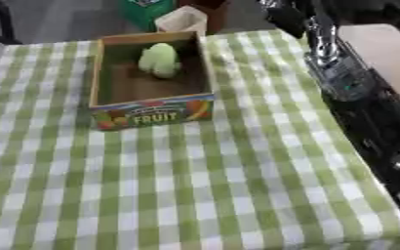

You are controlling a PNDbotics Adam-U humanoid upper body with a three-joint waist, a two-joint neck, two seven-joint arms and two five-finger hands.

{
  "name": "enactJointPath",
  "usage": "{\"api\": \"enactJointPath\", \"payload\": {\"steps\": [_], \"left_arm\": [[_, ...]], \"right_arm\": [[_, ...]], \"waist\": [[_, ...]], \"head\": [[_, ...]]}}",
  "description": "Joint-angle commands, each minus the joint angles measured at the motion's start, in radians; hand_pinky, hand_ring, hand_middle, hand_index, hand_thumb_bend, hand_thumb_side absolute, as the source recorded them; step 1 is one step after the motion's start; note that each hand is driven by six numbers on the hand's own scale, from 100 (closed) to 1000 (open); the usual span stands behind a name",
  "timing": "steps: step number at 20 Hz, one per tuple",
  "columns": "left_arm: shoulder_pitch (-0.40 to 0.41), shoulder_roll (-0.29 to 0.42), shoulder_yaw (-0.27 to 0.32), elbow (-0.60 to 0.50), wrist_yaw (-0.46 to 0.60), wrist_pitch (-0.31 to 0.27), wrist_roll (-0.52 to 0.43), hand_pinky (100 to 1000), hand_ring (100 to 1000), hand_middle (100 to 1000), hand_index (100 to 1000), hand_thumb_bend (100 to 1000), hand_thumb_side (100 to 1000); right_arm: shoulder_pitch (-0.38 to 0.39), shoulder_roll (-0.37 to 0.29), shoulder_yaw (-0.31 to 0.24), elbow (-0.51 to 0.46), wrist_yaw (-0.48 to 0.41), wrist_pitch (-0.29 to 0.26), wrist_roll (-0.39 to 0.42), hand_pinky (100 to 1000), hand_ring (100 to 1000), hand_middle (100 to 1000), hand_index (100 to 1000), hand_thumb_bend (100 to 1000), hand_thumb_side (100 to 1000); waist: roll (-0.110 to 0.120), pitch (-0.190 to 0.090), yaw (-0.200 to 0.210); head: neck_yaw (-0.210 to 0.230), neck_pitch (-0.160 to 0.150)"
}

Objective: Pick up objects on the table and place them in the box.

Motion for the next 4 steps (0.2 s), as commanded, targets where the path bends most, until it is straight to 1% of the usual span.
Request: {"api": "enactJointPath", "payload": {"steps": [1,4], "left_arm": [[-0.008,0.019,0.012,-0.015,-0.003,-0.001,0.004,598,787,737,732,148,168],[-0.008,0.017,0.014,-0.015,-0.004,-0.001,0.008,597,786,737,731,150,170]], "right_arm": [[0.003,-0.041,-0.022,-0.02,-0.031,-0.001,-0.018,653,757,705,742,100,415],[0.013,-0.038,-0.027,-0.016,-0.05,-0.003,-0.024,651,754,703,741,100,432]], "waist": [[-0.001,-0.013,-0.002],[-0.002,-0.013,-0.003]], "head": [[0.003,-0.009],[0.005,-0.008]]}}
